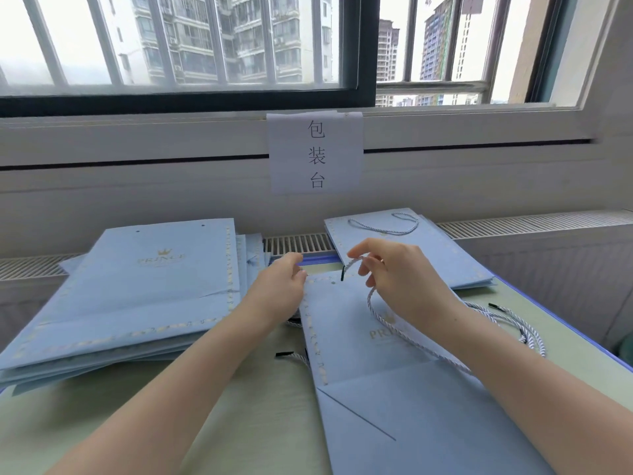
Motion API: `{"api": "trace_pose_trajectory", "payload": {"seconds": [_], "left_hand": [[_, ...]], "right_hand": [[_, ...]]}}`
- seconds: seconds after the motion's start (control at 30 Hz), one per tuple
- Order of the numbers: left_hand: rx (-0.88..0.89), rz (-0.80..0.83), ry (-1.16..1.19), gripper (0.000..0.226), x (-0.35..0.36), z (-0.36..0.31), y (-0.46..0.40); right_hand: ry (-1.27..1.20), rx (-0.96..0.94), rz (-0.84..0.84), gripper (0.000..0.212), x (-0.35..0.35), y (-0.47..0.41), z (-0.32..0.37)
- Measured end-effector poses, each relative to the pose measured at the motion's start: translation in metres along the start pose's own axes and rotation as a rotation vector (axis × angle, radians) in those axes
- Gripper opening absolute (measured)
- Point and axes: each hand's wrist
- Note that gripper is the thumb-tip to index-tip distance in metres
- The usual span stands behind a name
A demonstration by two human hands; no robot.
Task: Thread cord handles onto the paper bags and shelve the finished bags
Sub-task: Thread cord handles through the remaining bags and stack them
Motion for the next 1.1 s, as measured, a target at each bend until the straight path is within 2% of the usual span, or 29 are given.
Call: {"api": "trace_pose_trajectory", "payload": {"seconds": [0.1,0.2,0.4,0.47,0.8,1.1], "left_hand": [[-0.01,-0.007,0.005,0.031,0.0,-0.005,0.001],[0.018,-0.047,-0.003,0.032,-0.007,-0.014,0.002],[0.044,0.031,0.096,0.022,-0.023,-0.032,0.005],[0.036,0.043,0.155,0.02,-0.028,-0.035,0.007],[0.03,0.027,0.459,0.017,-0.037,-0.059,0.017],[0.064,0.06,0.346,0.013,-0.031,-0.055,0.017]], "right_hand": [[-0.024,0.025,0.036,0.055,0.004,0.001,-0.001],[-0.042,0.022,0.056,0.06,0.006,0.002,0.0],[-0.119,-0.045,0.011,0.018,0.002,0.002,0.007],[-0.127,-0.077,-0.034,0.011,0.0,0.001,0.009],[-0.278,-0.1,-0.334,0.029,-0.014,-0.001,0.018],[-0.269,-0.155,-0.256,0.01,-0.01,0.004,0.02]]}}
Point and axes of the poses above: each hand's wrist, its own y-axis away from the middle knuckle, its own x-axis out of the palm, z = x × y, and after that the axes turned 8 degrees about y, right-handed
